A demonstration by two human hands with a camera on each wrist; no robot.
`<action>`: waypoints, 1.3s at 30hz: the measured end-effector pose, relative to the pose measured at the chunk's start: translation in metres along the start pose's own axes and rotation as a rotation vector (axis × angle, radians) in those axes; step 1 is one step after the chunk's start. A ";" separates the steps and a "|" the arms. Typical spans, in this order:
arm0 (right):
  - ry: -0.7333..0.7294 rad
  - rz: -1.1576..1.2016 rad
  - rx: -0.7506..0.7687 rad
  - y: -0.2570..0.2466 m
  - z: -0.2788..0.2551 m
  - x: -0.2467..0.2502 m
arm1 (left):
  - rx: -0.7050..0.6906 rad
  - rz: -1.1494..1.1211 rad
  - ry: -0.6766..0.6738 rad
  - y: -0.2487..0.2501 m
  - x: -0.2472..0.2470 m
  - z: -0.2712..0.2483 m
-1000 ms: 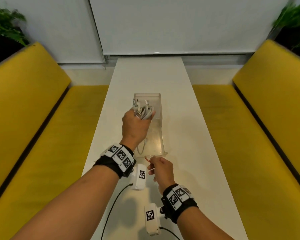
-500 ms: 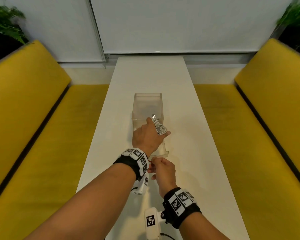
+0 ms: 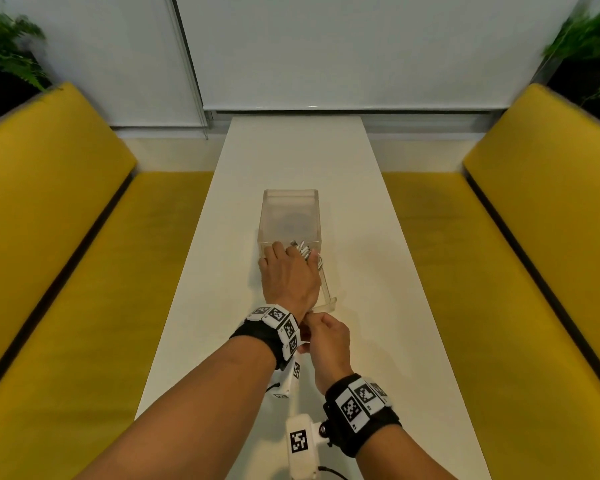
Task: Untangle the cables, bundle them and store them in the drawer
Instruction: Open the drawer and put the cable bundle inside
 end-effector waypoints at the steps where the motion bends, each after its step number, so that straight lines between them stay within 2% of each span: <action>1: -0.009 0.005 0.001 0.000 0.000 -0.001 | 0.000 0.026 -0.008 -0.002 0.002 0.001; 9: -0.037 0.003 -0.039 0.004 -0.007 -0.011 | 0.068 0.019 -0.049 -0.013 0.006 -0.001; 14: 0.020 -0.028 -0.036 0.004 -0.011 -0.011 | 0.053 -0.085 -0.063 -0.009 -0.002 -0.004; 17: -0.009 -0.033 -0.021 0.002 -0.011 -0.015 | 0.025 -0.202 -0.041 -0.013 -0.003 -0.003; 20: -0.026 -0.022 -0.013 0.003 -0.008 -0.017 | -0.025 -0.256 -0.076 -0.013 0.000 -0.005; 24: -0.020 -0.030 -0.003 0.005 -0.004 -0.016 | -0.086 -0.178 -0.132 -0.013 -0.002 -0.010; 28: -0.014 -0.020 0.009 0.004 -0.003 -0.016 | -0.152 -0.026 -0.130 -0.015 0.000 -0.007; 32: -0.010 -0.011 0.004 0.003 -0.004 -0.016 | -0.185 -0.028 -0.159 -0.016 0.002 -0.006; 39: -0.006 -0.040 0.023 0.003 -0.005 -0.019 | -0.124 0.072 -0.179 -0.014 -0.002 -0.001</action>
Point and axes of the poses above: each hand's wrist, its own z-axis towards the middle knuckle, its own x-axis out of the back of the hand, y = z × x, the point moved 6 cm from there along z, towards the middle knuckle, and after that the axes turned 8 degrees about -z, right-handed, at the moved point
